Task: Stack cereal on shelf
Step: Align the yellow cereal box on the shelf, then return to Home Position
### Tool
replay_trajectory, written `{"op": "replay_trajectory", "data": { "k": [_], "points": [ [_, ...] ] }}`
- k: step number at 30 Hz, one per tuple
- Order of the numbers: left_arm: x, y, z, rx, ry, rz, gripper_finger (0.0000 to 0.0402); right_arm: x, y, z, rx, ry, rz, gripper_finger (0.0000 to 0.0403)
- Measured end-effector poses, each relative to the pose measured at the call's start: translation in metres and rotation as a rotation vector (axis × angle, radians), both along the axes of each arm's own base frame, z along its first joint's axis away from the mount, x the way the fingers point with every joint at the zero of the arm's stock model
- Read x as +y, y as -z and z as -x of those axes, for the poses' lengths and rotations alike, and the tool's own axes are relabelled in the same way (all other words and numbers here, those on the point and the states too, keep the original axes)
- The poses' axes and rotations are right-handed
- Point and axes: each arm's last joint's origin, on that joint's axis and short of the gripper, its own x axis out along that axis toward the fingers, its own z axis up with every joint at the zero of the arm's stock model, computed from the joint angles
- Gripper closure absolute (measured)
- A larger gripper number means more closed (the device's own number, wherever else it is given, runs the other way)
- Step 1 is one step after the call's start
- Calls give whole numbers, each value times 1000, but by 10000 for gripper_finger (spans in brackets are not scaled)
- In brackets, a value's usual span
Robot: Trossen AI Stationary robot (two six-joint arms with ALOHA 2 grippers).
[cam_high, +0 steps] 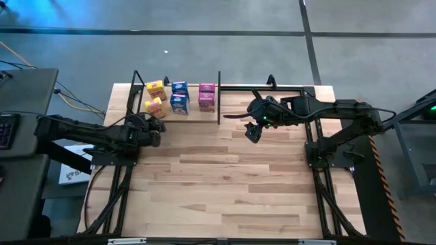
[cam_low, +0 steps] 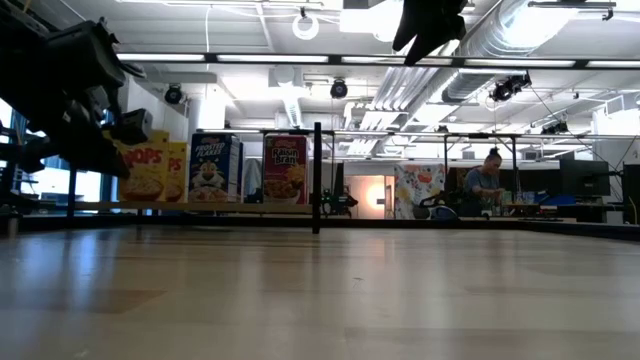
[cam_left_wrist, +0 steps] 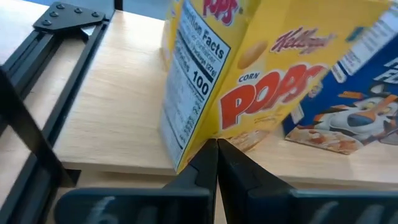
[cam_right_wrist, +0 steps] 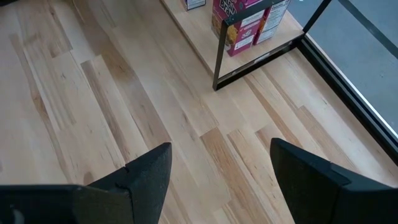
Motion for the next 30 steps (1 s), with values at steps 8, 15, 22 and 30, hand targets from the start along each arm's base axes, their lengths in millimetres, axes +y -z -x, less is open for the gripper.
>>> {"op": "replay_trajectory", "data": {
  "k": [8, 15, 22, 30],
  "points": [
    [7, -2, 5, 10, -59, -3, 401, 0, 0, 0, -5, 3, -2, 144],
    [9, -4, 0, 30, -2, 9, 401, 0, -1, -1, -15, 2, -1, 143],
    [4, -25, 0, 126, 179, 82, 401, 0, 3, 5, 73, -28, 15, 143],
    [-11, -74, 14, -8, 500, -1, 401, 1, 7, 11, 150, -48, -14, 144]
  ]
}}
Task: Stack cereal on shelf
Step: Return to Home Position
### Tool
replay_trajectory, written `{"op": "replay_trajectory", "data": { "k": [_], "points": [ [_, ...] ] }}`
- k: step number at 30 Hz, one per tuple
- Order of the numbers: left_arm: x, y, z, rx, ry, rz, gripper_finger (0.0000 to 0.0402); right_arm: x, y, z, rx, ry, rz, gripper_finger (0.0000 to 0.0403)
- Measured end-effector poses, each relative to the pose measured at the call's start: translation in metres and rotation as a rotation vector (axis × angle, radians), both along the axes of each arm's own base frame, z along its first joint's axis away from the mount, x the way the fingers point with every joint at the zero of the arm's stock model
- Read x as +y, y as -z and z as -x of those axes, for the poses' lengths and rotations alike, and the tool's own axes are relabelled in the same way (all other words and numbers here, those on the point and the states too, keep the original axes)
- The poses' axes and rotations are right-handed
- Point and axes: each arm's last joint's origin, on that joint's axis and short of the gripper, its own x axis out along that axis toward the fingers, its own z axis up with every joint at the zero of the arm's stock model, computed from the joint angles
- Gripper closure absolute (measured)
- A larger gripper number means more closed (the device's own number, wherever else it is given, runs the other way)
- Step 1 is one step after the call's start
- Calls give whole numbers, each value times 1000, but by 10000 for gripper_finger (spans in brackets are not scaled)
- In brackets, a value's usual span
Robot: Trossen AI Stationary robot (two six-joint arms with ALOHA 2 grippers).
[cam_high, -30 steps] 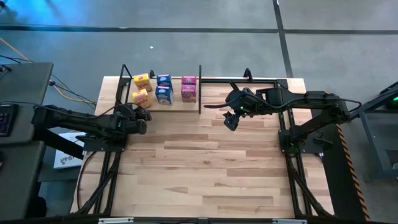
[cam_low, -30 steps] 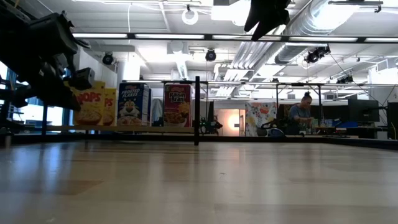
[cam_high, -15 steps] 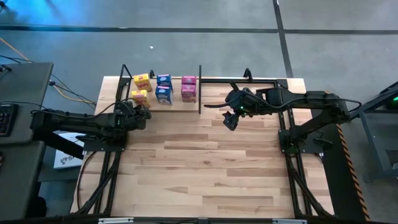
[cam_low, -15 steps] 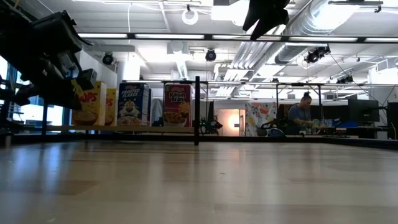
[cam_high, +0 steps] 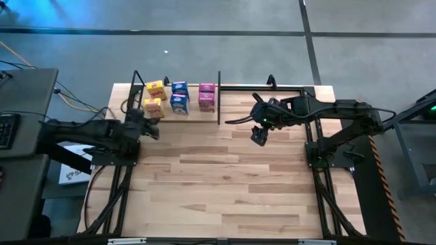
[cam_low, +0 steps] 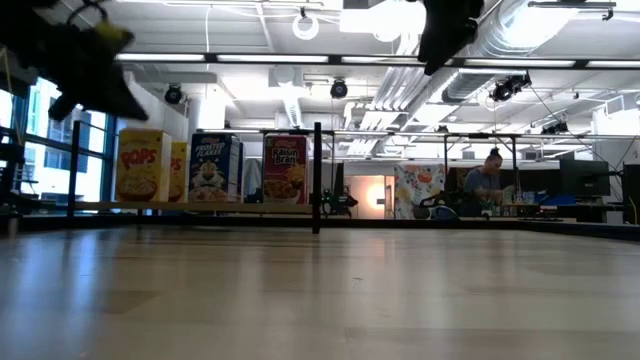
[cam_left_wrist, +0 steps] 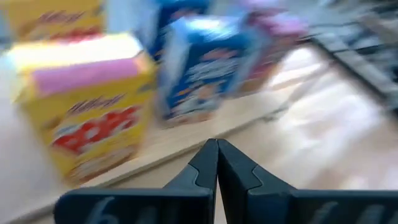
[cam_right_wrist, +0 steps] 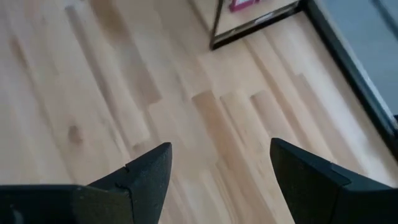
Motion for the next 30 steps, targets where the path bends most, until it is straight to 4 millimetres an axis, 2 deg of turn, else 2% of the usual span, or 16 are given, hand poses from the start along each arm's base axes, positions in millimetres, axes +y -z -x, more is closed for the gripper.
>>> {"op": "replay_trajectory", "data": {
  "k": [4, 7, 11, 14, 16, 21, 27, 30],
  "points": [
    [-7, -20, 9, -182, 181, -93, 401, 2, 2, 3, 42, -72, -43, 149],
    [-10, -28, 15, -331, 255, -191, 401, 3, 2, 6, 63, -95, -60, 179],
    [-12, -29, 19, -512, 316, -282, 401, 0, 4, 15, -90, -67, -99, 265],
    [-15, -26, 19, -596, 404, -325, 401, -3, 15, 27, -266, -1, -164, 353],
    [-15, -23, 19, -612, 442, -338, 401, -5, 24, 36, -397, 43, -198, 389],
    [-17, -17, 15, -595, 557, -366, 401, -8, 38, 57, -657, 101, -278, 393],
    [-16, -18, 14, -632, 634, -390, 401, -5, 43, 69, -683, 53, -280, 400],
    [-16, -5, 8, -654, 660, -387, 401, -5, 42, 69, -680, 38, -283, 401]
  ]
}}
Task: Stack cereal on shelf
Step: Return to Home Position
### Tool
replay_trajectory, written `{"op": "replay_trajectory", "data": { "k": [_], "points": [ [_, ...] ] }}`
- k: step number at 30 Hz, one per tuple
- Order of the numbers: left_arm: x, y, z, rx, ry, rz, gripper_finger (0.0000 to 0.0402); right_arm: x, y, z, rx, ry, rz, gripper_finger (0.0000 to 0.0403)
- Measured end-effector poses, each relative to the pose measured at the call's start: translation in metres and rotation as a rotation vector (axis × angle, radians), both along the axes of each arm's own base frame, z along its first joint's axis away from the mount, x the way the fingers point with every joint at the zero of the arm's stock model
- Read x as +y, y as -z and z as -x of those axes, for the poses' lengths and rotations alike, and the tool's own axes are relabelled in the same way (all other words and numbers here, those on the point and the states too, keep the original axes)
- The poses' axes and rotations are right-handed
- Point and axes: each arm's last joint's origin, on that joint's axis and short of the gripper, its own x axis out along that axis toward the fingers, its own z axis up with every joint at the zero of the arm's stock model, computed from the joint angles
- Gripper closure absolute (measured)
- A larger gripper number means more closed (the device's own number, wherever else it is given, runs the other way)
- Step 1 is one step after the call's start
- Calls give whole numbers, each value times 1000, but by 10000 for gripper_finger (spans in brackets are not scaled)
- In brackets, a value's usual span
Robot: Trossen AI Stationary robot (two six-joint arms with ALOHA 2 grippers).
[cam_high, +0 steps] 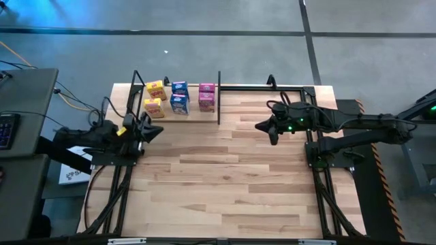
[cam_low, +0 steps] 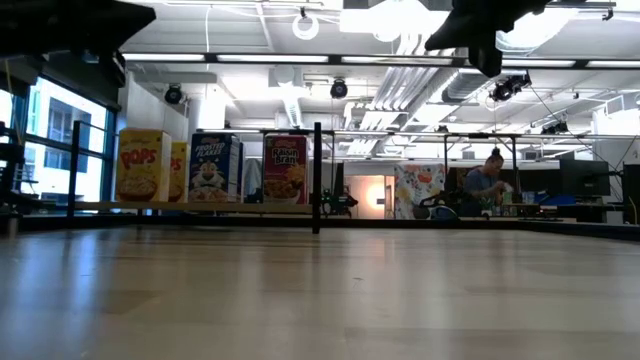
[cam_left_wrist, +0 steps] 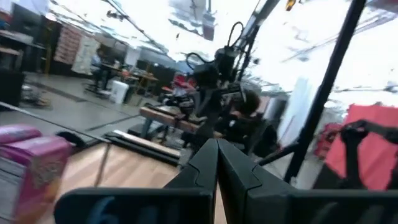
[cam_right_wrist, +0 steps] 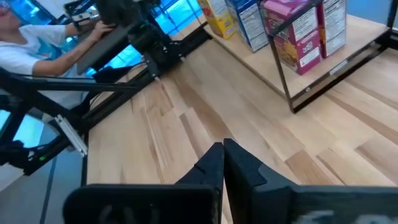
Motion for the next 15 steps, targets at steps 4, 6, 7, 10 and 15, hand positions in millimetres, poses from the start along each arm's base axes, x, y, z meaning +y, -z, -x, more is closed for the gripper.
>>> {"op": "replay_trajectory", "data": {
  "k": [4, 6, 7, 10, 15],
  "points": [
    [2, 15, -6, -43, 26, 45, 401, 1, -1, 0, -7, -41, 10, 402],
    [3, 21, -8, -47, 36, 55, 401, 1, -1, 0, -7, -56, 5, 402],
    [3, 23, -8, -58, 34, 55, 401, 2, 0, 0, -6, -63, 1, 402],
    [4, 29, -10, -24, 21, 62, 401, 2, 1, 0, 13, -74, -7, 403],
    [5, 33, -11, 14, 13, 54, 401, 3, 4, 2, 44, -118, -2, 403]
  ]
}}
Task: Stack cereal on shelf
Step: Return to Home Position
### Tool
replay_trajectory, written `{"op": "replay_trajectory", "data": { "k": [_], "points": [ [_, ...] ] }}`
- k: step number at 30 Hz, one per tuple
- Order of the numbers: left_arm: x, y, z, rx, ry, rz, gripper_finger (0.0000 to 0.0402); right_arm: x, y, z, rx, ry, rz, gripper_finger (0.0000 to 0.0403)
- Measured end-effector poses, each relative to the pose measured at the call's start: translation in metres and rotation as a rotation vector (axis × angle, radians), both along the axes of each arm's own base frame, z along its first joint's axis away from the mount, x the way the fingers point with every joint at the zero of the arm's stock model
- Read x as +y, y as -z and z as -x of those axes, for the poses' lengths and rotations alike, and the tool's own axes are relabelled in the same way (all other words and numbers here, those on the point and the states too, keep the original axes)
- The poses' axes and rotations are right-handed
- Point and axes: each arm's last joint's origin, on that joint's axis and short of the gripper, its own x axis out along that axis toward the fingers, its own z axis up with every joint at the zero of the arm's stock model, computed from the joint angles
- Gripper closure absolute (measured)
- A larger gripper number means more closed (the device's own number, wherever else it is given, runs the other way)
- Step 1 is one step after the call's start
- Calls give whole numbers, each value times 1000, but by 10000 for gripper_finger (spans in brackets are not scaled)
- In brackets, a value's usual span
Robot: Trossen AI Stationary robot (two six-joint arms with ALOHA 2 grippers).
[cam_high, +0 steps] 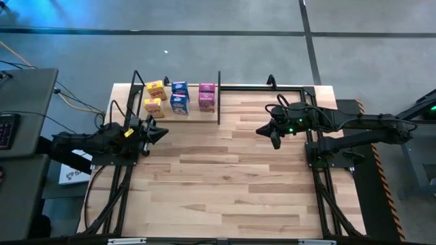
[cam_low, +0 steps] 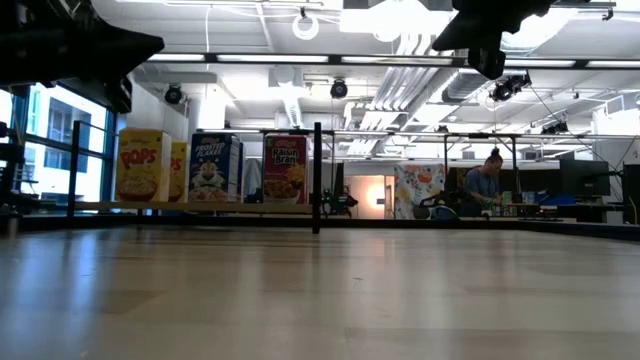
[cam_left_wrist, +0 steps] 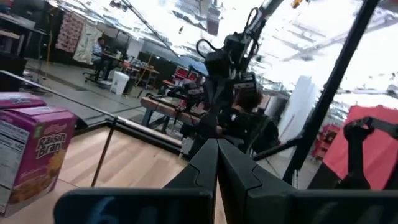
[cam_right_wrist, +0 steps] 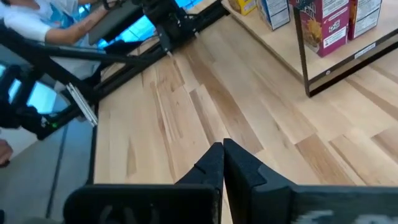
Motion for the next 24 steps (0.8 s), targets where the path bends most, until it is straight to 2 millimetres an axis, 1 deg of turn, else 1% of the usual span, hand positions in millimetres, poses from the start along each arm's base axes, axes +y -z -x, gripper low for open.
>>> {"op": "replay_trajectory", "data": {
  "k": [4, 8, 11, 14, 16, 19, 24],
  "points": [
    [-1, 7, -2, 71, 41, -20, 401, 2, 2, 1, 23, -38, 51, 403],
    [-3, 12, -2, 122, 101, -17, 401, 5, 4, 7, 27, -89, 110, 403],
    [-3, 8, -2, 82, 114, 16, 401, 7, 3, 14, -10, -115, 102, 403],
    [-3, 11, -2, 111, 106, -23, 401, 9, 3, 25, -72, -151, 149, 403],
    [-3, 13, -3, 142, 98, -46, 401, 9, 7, 34, -96, -142, 168, 403],
    [-3, 17, -3, 184, 76, -69, 401, 10, 15, 46, -182, -118, 177, 403],
    [-2, 21, -3, 222, 73, -85, 401, 11, 38, 59, -316, -117, 186, 403]
  ]
}}
